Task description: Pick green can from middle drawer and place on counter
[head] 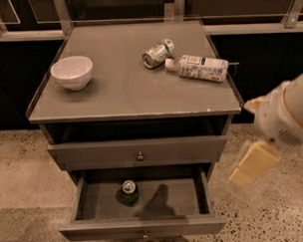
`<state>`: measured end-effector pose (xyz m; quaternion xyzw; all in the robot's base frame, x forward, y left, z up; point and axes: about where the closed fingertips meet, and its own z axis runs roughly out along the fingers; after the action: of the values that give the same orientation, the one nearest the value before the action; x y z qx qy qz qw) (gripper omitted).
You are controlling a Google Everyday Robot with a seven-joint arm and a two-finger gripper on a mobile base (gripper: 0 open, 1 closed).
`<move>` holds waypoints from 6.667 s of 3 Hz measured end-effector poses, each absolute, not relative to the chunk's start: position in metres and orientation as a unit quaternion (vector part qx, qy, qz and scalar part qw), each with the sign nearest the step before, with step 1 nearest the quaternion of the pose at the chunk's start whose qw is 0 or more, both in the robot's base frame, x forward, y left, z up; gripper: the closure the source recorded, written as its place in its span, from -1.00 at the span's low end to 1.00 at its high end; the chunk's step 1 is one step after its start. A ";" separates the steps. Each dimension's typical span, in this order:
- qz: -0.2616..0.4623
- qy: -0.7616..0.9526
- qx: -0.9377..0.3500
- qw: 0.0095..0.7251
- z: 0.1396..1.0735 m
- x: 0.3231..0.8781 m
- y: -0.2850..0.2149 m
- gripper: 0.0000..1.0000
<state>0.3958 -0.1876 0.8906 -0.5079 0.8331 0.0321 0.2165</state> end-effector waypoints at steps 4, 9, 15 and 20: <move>0.169 0.856 -0.412 0.265 0.764 0.396 -0.146 -1.00; 0.352 0.783 -0.360 0.364 0.623 0.420 -0.035 -1.00; 0.331 0.806 -0.323 0.369 0.501 0.470 0.019 -1.00; 0.309 0.787 -0.364 0.391 0.462 0.516 0.082 -1.00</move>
Offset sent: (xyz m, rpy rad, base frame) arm -0.0039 0.0367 -0.0718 0.1760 0.0807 -0.0400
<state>0.5161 0.0820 0.4622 -0.3639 0.7865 0.3093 0.3915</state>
